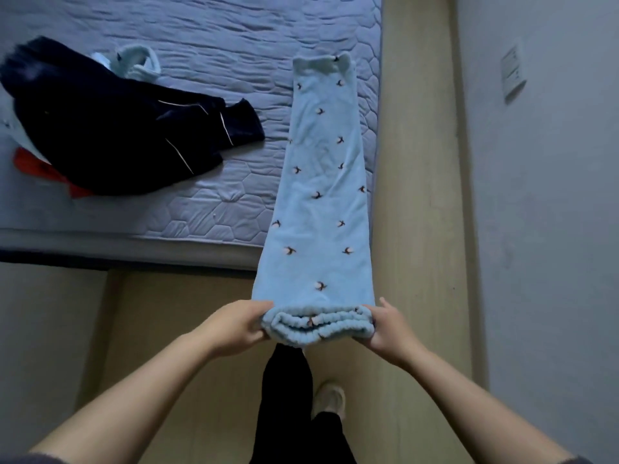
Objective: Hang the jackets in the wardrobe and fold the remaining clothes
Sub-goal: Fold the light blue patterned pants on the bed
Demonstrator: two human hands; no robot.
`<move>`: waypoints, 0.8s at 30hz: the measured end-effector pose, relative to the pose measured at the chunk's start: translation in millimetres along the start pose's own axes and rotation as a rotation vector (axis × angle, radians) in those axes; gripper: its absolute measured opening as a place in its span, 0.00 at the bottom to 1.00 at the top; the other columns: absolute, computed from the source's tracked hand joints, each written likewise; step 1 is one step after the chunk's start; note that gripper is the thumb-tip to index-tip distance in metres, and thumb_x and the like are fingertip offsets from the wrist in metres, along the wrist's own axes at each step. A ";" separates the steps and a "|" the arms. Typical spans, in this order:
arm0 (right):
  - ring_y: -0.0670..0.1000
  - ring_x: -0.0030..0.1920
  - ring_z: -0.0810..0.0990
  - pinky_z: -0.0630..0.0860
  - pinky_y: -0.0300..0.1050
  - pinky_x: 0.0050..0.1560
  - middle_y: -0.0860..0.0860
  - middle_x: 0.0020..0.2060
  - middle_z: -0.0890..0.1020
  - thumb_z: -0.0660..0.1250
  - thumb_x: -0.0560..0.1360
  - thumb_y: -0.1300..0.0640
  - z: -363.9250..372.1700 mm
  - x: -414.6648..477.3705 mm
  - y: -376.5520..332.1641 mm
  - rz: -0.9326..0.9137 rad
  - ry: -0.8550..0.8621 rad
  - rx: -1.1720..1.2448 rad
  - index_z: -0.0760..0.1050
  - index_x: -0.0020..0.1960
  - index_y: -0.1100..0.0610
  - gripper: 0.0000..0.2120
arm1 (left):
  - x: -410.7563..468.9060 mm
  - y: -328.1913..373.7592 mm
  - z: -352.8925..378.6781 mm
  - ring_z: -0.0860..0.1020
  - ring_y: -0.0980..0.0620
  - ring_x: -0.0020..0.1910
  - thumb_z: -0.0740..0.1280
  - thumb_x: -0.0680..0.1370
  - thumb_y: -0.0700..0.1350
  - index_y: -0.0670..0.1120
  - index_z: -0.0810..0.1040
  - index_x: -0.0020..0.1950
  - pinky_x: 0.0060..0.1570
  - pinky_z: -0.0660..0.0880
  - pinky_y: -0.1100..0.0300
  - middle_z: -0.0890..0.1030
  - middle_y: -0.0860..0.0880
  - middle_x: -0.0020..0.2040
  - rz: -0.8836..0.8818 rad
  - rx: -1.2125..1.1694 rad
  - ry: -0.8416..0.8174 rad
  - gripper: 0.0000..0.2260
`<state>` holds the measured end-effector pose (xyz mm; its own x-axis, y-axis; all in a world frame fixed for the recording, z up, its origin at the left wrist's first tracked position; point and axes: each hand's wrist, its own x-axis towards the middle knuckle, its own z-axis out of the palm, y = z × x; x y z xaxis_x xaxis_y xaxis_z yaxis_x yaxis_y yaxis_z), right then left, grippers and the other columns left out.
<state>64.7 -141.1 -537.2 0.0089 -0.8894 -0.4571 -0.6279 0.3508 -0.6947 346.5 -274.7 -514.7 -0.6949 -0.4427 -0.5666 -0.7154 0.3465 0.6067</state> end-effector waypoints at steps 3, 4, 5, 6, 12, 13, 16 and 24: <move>0.49 0.51 0.81 0.68 0.45 0.65 0.43 0.47 0.84 0.71 0.72 0.49 -34.5 42.0 -20.8 0.073 0.013 0.062 0.80 0.51 0.49 0.08 | 33.8 -5.7 -47.1 0.79 0.53 0.46 0.69 0.75 0.50 0.49 0.75 0.46 0.47 0.75 0.54 0.81 0.55 0.44 -0.023 -0.148 0.051 0.07; 0.49 0.51 0.81 0.74 0.46 0.59 0.44 0.47 0.84 0.72 0.71 0.49 -47.1 59.5 -27.4 0.114 0.028 0.125 0.80 0.51 0.49 0.10 | 49.1 -6.9 -65.2 0.80 0.55 0.48 0.70 0.75 0.49 0.48 0.76 0.48 0.48 0.75 0.56 0.81 0.55 0.46 -0.008 -0.179 0.069 0.07; 0.48 0.50 0.82 0.77 0.48 0.54 0.44 0.47 0.84 0.73 0.69 0.48 -58.4 78.0 -32.8 0.149 0.046 0.197 0.81 0.52 0.50 0.12 | 65.1 -8.1 -83.8 0.80 0.57 0.50 0.70 0.75 0.49 0.49 0.78 0.50 0.49 0.75 0.58 0.82 0.56 0.47 0.007 -0.198 0.082 0.07; 0.47 0.51 0.82 0.79 0.51 0.52 0.46 0.48 0.84 0.73 0.69 0.49 -69.7 100.5 -36.7 0.169 0.068 0.258 0.81 0.53 0.51 0.13 | 84.0 -10.4 -103.3 0.79 0.62 0.51 0.70 0.75 0.49 0.51 0.79 0.52 0.49 0.75 0.63 0.82 0.59 0.49 0.025 -0.212 0.092 0.07; 0.49 0.51 0.82 0.78 0.53 0.53 0.49 0.47 0.85 0.74 0.72 0.50 -135.9 245.8 -35.7 0.235 0.308 0.521 0.81 0.50 0.52 0.09 | 205.4 -20.5 -200.5 0.78 0.63 0.52 0.67 0.73 0.60 0.59 0.79 0.55 0.49 0.76 0.61 0.82 0.60 0.52 -0.038 -0.413 0.207 0.12; 0.49 0.51 0.82 0.78 0.52 0.52 0.48 0.46 0.85 0.74 0.72 0.50 -149.5 270.6 -33.7 0.231 0.333 0.549 0.81 0.50 0.52 0.09 | 227.7 -20.7 -215.4 0.79 0.62 0.50 0.66 0.72 0.62 0.59 0.78 0.53 0.47 0.76 0.60 0.82 0.59 0.50 -0.070 -0.439 0.252 0.14; 0.44 0.46 0.81 0.77 0.45 0.49 0.46 0.44 0.85 0.72 0.73 0.51 -191.6 347.6 -26.4 0.198 0.380 0.609 0.81 0.49 0.52 0.06 | 299.1 -24.1 -257.9 0.78 0.56 0.43 0.67 0.76 0.56 0.53 0.78 0.48 0.40 0.73 0.59 0.81 0.55 0.43 -0.129 -0.479 0.387 0.08; 0.46 0.42 0.81 0.78 0.44 0.43 0.48 0.41 0.84 0.67 0.76 0.55 -277.0 571.3 22.3 0.139 0.406 0.617 0.78 0.47 0.53 0.03 | 501.6 -52.8 -348.0 0.75 0.54 0.40 0.64 0.79 0.54 0.45 0.75 0.47 0.40 0.70 0.58 0.77 0.51 0.41 -0.314 -0.706 0.675 0.12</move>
<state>-159.9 -722.6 -660.0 -0.4013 -0.8212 -0.4057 -0.0514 0.4624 -0.8852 60.9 -802.8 -637.0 -0.1420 -0.8780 -0.4571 -0.5012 -0.3344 0.7981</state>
